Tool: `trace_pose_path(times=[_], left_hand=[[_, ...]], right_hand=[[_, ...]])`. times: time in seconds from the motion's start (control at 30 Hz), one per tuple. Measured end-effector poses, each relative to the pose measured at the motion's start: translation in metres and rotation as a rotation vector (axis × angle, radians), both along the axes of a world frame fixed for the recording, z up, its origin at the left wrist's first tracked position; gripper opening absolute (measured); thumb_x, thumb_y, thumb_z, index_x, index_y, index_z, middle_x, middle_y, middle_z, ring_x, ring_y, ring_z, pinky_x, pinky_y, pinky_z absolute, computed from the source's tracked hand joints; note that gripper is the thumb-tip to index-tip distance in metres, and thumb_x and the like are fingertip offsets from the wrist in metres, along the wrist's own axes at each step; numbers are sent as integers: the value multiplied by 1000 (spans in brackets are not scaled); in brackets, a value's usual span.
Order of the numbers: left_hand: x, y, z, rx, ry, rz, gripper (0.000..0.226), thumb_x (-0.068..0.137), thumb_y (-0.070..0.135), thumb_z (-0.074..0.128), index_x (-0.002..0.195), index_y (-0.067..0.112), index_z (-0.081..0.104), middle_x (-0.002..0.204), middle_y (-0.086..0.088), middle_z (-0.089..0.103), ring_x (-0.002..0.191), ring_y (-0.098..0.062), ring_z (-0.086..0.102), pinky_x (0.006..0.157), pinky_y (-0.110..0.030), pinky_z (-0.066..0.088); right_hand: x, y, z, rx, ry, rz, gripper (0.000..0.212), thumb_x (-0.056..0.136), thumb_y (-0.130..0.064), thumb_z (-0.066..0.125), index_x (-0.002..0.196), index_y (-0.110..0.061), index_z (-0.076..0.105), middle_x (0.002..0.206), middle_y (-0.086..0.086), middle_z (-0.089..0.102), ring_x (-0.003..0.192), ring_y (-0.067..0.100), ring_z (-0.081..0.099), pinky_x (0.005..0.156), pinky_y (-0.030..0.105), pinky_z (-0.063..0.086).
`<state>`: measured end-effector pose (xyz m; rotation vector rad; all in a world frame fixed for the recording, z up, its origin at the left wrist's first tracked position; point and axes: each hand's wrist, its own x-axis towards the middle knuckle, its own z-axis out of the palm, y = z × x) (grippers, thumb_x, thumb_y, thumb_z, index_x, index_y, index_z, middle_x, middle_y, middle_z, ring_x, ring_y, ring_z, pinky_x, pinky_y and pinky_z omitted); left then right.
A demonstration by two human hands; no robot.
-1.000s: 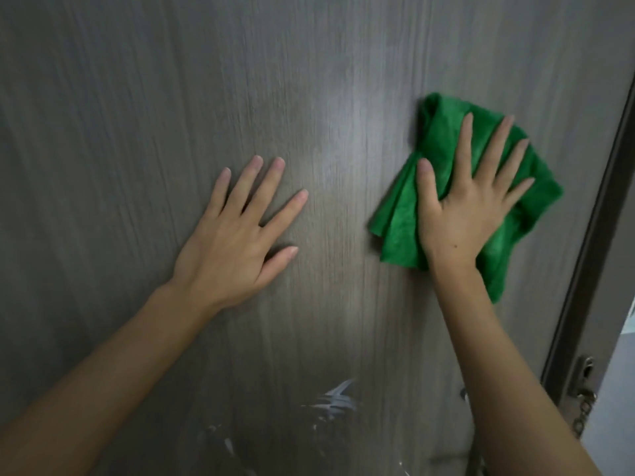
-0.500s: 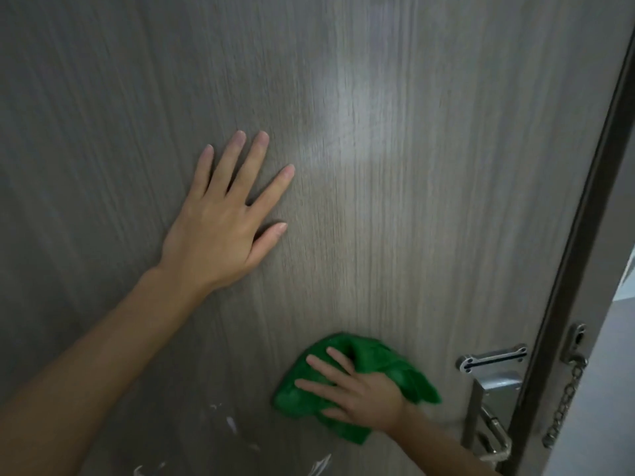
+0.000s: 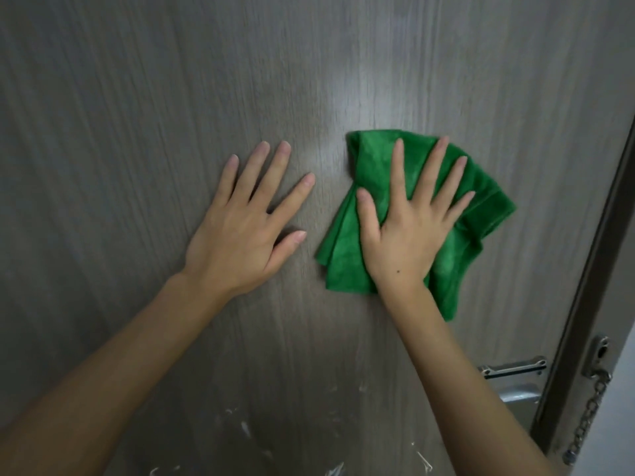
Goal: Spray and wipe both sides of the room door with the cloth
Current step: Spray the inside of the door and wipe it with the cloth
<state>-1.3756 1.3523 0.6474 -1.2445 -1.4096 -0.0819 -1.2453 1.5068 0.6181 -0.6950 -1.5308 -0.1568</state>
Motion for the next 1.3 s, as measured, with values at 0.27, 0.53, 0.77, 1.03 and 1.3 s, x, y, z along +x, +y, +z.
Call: trace_pose_path(times=[0.27,0.53,0.77,1.03,1.3], left_hand=[[-2,-4,-2,47,-43,-194,59,103,45,20,150,9,22,152,-29,20,142,-42,16,118,-50,3],[-1,-1,-1,3,-1,-73,55,102,41,29,149,12,30,155,-24,23,143,-39,20,118,-49,6],[-3,-2,-1,-21,-23,-130,61,103,48,14,151,10,16,155,-27,18,143,-39,15,119,-46,2],[-8,-4,-4,109,-10,-300,63,102,46,23,154,14,5,149,-32,14,149,-26,-6,120,-46,-1],[3,0,-5,95,20,-241,57,101,39,32,148,8,27,151,-29,24,148,-34,11,119,-48,5]], right_hand=[[-14,-28,-84,418,-513,153,62,92,-57,43,148,-37,25,158,8,14,147,36,-2,109,56,21],[38,48,-76,649,-541,104,63,91,-65,39,146,-34,31,162,1,3,147,30,9,111,46,22],[27,37,38,129,-98,-35,65,94,-63,32,149,-28,31,156,17,22,143,44,16,112,63,8],[-20,-34,9,213,-247,67,61,93,-56,42,148,-32,31,158,15,16,145,43,9,112,62,4],[27,11,-58,626,-735,232,55,93,-56,45,144,-37,39,156,2,21,147,27,6,63,31,47]])
